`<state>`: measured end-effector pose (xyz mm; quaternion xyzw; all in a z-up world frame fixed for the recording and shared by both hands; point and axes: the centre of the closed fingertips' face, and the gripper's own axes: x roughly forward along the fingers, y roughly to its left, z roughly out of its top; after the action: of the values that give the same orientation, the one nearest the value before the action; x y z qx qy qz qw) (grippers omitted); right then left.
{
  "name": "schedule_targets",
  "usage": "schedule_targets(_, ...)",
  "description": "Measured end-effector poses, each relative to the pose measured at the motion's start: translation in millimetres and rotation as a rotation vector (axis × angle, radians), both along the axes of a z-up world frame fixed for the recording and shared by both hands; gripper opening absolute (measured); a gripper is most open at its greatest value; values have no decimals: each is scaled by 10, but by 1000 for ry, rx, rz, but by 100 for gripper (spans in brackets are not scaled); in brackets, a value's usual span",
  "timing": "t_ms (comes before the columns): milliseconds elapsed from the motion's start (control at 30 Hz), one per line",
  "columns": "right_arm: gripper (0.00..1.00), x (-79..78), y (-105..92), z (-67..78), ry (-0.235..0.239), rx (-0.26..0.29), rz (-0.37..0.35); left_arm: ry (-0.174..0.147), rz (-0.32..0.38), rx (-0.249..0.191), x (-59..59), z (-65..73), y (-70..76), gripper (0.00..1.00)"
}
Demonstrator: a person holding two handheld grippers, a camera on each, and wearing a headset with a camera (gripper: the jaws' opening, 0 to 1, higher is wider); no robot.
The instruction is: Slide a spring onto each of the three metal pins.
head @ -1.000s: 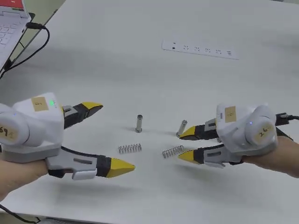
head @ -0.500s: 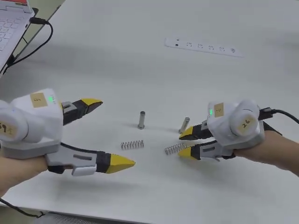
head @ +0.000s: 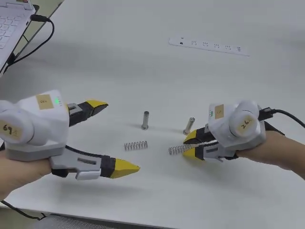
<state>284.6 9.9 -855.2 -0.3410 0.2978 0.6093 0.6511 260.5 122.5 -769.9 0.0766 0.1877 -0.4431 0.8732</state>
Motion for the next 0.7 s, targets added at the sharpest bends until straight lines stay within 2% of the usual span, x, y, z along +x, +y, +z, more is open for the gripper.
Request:
schedule_targets(200,8,-5,9,-4,-4,4,3,1,-1,1,-5,-3,7,94)
schedule_targets(267,8,-5,3,0,-24,2,8,0,-4,1,-8,3,1,94)
schedule_targets(400,8,-5,0,83,-19,36,-18,-5,-9,0,-15,28,-16,93)
schedule_targets(467,8,-28,-15,131,-21,44,-22,-24,-18,-2,-23,60,-36,93)
schedule_targets(700,8,-70,-94,285,-32,66,-37,-26,-43,-10,-41,89,-139,93)
